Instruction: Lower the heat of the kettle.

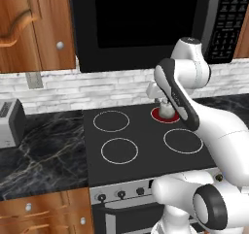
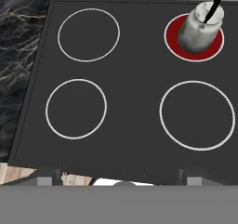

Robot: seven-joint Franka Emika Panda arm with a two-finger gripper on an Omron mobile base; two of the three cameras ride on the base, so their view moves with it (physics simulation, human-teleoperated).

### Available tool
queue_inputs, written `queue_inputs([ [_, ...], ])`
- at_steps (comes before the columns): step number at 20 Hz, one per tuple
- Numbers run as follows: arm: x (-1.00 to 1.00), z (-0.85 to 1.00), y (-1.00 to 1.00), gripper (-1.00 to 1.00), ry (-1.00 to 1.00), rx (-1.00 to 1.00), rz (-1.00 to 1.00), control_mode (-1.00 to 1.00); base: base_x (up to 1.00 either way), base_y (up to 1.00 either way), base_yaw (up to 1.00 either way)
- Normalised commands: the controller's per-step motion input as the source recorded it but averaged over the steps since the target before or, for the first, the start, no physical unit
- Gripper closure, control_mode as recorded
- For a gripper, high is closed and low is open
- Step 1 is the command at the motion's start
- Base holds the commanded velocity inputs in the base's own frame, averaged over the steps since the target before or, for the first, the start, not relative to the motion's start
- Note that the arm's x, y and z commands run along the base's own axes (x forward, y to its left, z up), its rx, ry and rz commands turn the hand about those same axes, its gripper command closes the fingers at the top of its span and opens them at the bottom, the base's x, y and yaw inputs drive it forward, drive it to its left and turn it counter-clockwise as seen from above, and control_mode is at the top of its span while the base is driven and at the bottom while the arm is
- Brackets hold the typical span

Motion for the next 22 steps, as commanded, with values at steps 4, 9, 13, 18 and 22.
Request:
queue_inputs([
  [4,0.00,0.00,0.00,-1.00,0.00,0.00,0.00,1.00,0.00,0.36,-0.01],
  [9,0.00,0.00,0.00,-1.00,0.00,0.00,0.00,1.00,0.00,0.30,-0.01],
  [13,0.00,0.00,0.00,-1.00,0.00,0.00,0.00,1.00,0.00,0.34,-0.01],
  [18,0.00,0.00,0.00,-1.00,0.00,0.00,0.00,1.00,0.01,0.32,0.00],
  [22,0.00,0.00,0.00,-1.00,0.00,0.00,0.00,1.00,0.07,0.25,0.00],
])
